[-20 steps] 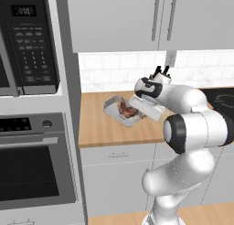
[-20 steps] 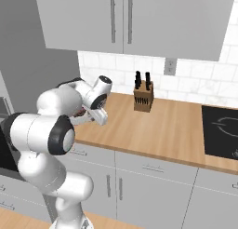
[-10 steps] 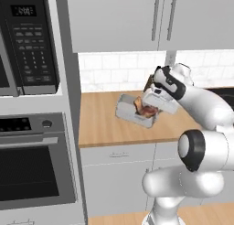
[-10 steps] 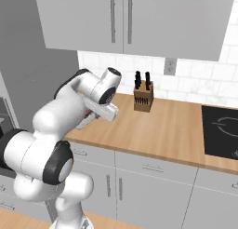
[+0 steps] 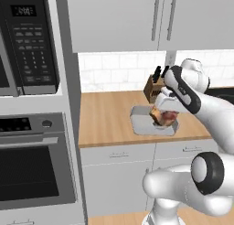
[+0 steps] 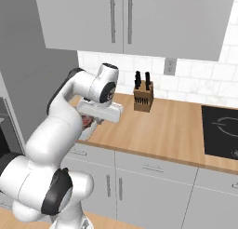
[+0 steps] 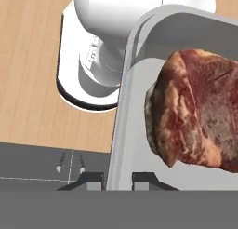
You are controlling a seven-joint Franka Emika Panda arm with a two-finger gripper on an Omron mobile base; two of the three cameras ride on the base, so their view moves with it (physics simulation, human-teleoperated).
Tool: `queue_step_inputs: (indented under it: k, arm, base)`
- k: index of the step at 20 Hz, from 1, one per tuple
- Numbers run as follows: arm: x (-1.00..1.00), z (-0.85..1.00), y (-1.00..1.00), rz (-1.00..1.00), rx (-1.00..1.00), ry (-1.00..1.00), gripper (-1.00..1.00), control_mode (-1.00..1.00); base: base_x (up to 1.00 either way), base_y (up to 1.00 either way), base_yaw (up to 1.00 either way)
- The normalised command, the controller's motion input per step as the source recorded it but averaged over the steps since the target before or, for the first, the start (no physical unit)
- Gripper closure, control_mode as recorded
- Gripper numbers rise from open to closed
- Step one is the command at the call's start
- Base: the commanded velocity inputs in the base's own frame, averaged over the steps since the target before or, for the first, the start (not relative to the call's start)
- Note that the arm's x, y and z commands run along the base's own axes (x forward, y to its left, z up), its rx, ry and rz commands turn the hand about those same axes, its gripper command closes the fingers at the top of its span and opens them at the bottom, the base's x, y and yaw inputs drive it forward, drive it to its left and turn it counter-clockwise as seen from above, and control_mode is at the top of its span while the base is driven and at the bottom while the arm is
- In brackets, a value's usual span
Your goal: Take the meat container that has the steak and place it on the second highest rack of the freezer. Then take the vegetable container that has the cucumber and mushroom and place it on the highest rack of the freezer.
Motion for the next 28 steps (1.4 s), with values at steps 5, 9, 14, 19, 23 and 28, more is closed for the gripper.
queue_step_inputs:
  k: [5,9,14,19,23,28]
  arm:
    - [-0.74,0.16,-0.09,0.02,-0.09,-0.07,1.00,-1.00]
    - [-0.14,0.00,-0.02,0.00,0.00,-0.02,1.00,1.00]
    - [0.00,0.00,0.00,0.00,0.00,0.00,1.00,1.00]
    - [0.00,0.00,0.00,0.00,0.00,0.00,1.00,1.00]
    - [0.00,0.00,0.00,0.00,0.00,0.00,1.00,1.00]
    - [0.00,0.00,0.00,0.00,0.00,0.00,1.00,1.00]
  base:
    - [0.00,0.00,0.00]
    - [-0.31,-0.09,0.04]
    - [-0.26,-0.05,0.23]
    - [-0.32,0.01,0.26]
    - [-0.47,0.21,0.25]
    - [-0.44,0.35,0.21]
